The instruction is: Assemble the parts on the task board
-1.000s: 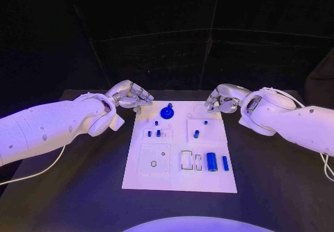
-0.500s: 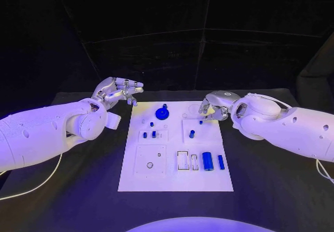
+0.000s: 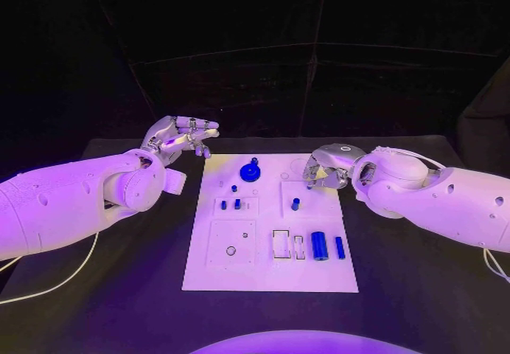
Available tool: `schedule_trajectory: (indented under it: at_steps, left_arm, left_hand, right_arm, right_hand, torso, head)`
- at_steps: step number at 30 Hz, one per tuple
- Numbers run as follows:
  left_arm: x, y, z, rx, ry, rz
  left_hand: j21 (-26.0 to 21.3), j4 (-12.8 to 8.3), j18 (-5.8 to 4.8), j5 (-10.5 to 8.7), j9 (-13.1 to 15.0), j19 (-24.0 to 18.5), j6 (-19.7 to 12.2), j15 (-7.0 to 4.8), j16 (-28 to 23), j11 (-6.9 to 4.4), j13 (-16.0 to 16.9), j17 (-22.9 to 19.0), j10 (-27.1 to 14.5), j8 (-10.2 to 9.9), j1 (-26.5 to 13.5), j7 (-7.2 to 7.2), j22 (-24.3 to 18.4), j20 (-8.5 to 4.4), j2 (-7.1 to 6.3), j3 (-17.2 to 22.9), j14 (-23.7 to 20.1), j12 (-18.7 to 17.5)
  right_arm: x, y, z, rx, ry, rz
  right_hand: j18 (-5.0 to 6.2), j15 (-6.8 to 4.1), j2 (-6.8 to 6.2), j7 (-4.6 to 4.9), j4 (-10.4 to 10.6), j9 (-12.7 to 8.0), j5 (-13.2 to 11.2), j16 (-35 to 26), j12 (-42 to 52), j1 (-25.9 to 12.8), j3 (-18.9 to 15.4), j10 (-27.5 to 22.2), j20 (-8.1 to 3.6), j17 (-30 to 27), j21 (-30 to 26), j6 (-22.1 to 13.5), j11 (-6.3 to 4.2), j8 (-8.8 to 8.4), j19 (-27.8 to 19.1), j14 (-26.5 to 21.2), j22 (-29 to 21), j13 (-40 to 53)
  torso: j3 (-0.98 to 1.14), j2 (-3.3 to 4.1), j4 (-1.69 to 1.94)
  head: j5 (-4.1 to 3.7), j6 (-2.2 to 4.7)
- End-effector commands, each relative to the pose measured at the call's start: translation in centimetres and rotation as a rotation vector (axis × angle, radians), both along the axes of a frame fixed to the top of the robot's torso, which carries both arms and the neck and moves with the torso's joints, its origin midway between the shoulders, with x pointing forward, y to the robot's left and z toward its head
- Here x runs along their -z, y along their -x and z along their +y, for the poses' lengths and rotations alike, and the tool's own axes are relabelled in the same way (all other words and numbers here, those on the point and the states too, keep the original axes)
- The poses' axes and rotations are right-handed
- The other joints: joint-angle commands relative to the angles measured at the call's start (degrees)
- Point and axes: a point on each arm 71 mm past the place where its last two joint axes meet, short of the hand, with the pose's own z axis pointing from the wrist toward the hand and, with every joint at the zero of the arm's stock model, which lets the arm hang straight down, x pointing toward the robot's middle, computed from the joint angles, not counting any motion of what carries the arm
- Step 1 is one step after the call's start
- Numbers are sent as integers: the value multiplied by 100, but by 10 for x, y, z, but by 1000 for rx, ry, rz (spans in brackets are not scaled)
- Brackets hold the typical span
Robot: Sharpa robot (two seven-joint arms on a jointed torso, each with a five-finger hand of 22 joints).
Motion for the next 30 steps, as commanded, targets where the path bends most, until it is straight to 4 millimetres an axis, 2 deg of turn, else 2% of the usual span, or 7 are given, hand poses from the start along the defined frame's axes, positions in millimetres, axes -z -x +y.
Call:
schedule_trajectory:
  at_steps: [1, 6, 13, 19, 24, 26, 30]
  left_arm:
    - [-2, 0, 0, 3, 25, -11]
    - [-2, -1, 2, -2, 23, -10]
    - [-1, -2, 2, -5, 20, -6]
    - [0, -3, 5, -13, 15, -3]
    - [1, -3, 6, -14, 14, 0]
    - [2, -3, 5, -14, 14, 2]
    - [2, -3, 5, -13, 14, 5]
  left_hand:
    - [-20, 13, 75, 29, 6, -24, 25, 1, 17, -18, 5, -4, 29, 26, 11, -16, -5, -30, 58, 22, -27, 36]
    - [-20, 13, 75, 29, 6, -24, 25, 1, 17, -18, 5, -4, 29, 26, 11, -16, -5, -30, 58, 22, -27, 36]
    - [-23, 13, 75, 28, 6, -24, 25, 1, 18, -17, 5, -8, 26, 29, 13, -13, -7, -31, 68, 26, -31, 42]
    - [-26, 17, 74, 28, 5, -24, 24, 2, 18, -15, 5, -12, 23, 30, 10, -10, -9, -32, 74, 27, -33, 47]
    - [-29, 20, 73, 28, 5, -25, 21, 4, 18, -12, 4, -15, 18, 30, 5, -7, -11, -32, 77, 26, -36, 50]
    - [-29, 20, 73, 28, 5, -25, 20, 4, 19, -12, 4, -15, 17, 30, 4, -7, -12, -32, 77, 25, -36, 50]
    - [-29, 20, 73, 28, 5, -25, 20, 4, 19, -12, 4, -15, 17, 30, 4, -7, -12, -32, 77, 25, -36, 50]
  right_arm:
    - [2, 2, 1, -13, 29, 18]
    - [2, 3, 1, -18, 30, 23]
    - [3, 6, 2, -20, 30, 38]
    - [0, 7, 2, -21, 2, 15]
    - [0, 6, 0, -10, -6, 8]
    - [1, 5, -1, -4, -1, 13]
    - [2, 4, -1, 0, 7, 23]
  right_hand:
    - [47, 32, -57, 29, 5, 7, 26, -23, -28, -14, 67, 45, 30, -6, -32, 26, 1, -14, 2, 104, -6, -34]
    - [47, 30, -107, 33, 0, 8, 46, -19, -46, -41, 178, 80, 29, -5, -31, 48, 0, -13, 4, 105, -4, -106]
    - [44, 27, -151, 34, 5, 10, 60, -3, -52, -89, 270, 124, 27, 9, -22, 73, -3, -9, 17, 110, 13, -162]
    - [49, 26, -213, 38, 28, 7, 110, -25, -66, -176, 360, 151, 25, -31, -36, 80, -1, -15, 4, 101, -10, -218]
    - [59, 30, -262, 46, 38, 2, 168, -58, -84, -228, 422, 144, 25, -80, -67, 57, 7, -26, -26, 86, -57, -244]
    - [59, 32, -280, 50, 38, 1, 173, -63, -90, -241, 437, 138, 25, -87, -70, 48, 9, -29, -29, 84, -61, -248]
    - [58, 30, -281, 47, 35, 3, 170, -53, -90, -247, 474, 147, 25, -73, -68, 53, 8, -24, -25, 86, -55, -249]
  torso:
    - [2, -4, -2]
    - [5, -1, -13]
    - [5, -2, 3]
    - [5, -5, -13]
    - [7, 0, -3]
    - [0, -3, 7]
    - [-1, -4, 2]
  head:
    - [-2, -14]
    - [0, -18]
    - [-14, -36]
    - [-7, -39]
    - [-14, -41]
    - [-25, -50]
    - [-13, -47]
